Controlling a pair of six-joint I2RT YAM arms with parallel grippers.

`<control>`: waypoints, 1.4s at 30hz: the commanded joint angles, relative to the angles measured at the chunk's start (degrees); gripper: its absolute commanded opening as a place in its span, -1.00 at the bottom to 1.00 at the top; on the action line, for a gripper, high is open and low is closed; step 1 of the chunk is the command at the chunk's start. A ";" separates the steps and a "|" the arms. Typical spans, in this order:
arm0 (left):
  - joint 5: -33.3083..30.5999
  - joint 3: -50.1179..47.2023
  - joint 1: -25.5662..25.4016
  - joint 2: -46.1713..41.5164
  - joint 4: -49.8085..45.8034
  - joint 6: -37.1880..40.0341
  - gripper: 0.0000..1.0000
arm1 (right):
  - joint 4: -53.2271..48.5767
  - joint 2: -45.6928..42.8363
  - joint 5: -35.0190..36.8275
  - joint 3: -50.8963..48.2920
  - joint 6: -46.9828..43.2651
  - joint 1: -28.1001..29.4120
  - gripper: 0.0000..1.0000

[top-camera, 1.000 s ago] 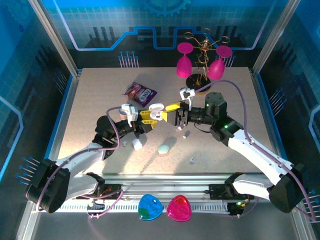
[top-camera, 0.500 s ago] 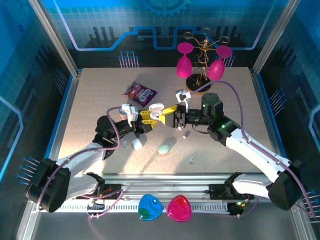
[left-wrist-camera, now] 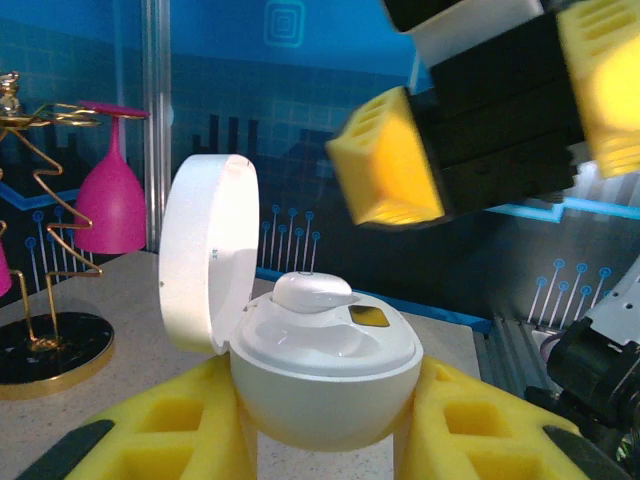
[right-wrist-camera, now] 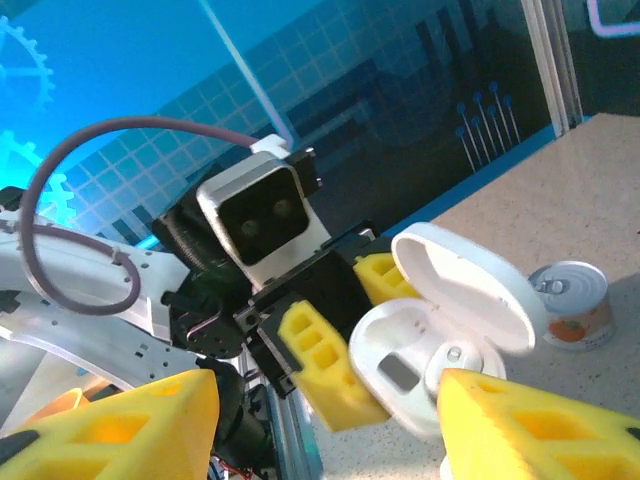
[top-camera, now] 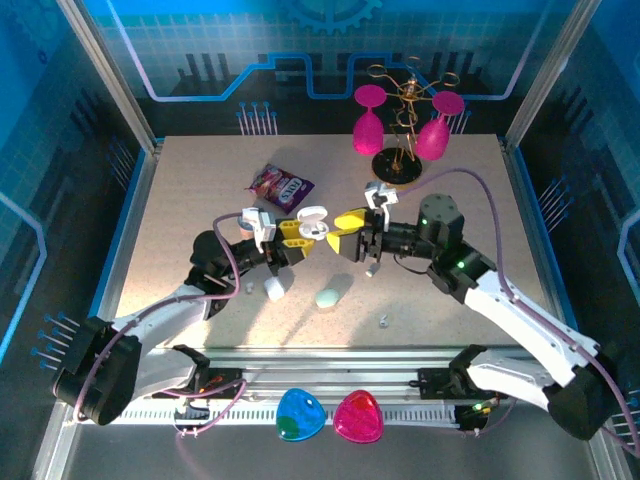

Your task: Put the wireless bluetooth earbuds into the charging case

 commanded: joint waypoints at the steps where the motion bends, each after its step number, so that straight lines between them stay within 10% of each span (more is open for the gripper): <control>1: 0.33 1.52 1.64 -1.22 0.37 0.98 -0.53 | 4.73 -3.23 3.06 -4.83 2.05 -1.64 0.21; 17: 0.11 8.82 2.50 -6.62 -10.28 3.30 -0.55 | 10.84 16.69 11.72 -9.50 4.61 3.27 0.17; 42: -5.53 23.30 3.89 -3.51 -22.18 4.59 -0.56 | -9.53 58.07 34.99 29.26 -11.68 27.28 0.17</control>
